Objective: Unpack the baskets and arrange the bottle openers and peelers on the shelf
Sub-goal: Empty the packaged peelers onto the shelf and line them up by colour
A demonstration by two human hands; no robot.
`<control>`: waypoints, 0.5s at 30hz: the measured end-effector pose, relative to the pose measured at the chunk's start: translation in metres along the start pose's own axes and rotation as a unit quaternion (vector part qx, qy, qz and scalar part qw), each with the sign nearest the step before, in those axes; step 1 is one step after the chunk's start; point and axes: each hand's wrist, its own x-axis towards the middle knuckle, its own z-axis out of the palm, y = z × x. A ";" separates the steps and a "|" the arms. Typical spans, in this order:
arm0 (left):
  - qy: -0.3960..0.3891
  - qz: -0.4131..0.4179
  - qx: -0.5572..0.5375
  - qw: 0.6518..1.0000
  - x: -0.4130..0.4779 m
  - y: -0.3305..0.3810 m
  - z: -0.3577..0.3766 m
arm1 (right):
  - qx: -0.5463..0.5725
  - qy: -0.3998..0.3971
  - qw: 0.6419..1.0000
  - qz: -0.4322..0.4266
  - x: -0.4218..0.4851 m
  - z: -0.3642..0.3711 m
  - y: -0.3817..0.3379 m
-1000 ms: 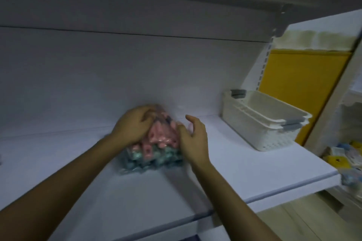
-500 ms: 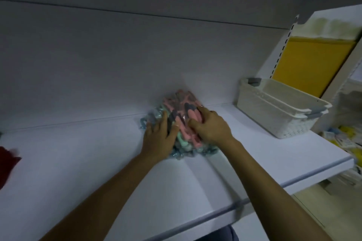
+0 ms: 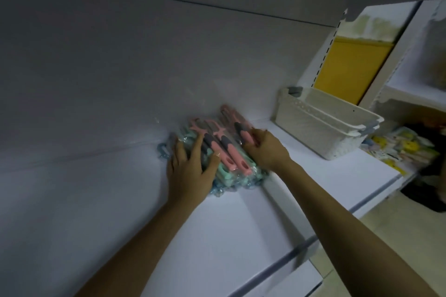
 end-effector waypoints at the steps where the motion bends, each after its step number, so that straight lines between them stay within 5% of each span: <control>1: -0.008 -0.007 -0.001 1.000 0.001 -0.001 0.000 | -0.020 -0.011 1.000 0.001 0.003 -0.002 -0.003; 6: -0.039 -0.083 -0.122 0.988 0.004 -0.008 -0.002 | -0.004 0.059 0.998 0.009 0.012 -0.010 -0.008; 10: -0.075 -0.113 -0.151 0.979 0.008 -0.009 -0.008 | -0.041 -0.019 0.999 0.011 0.010 -0.013 -0.012; 15: -0.070 -0.068 -0.060 0.993 0.009 -0.011 -0.010 | -0.003 0.133 0.983 -0.129 -0.018 -0.006 -0.053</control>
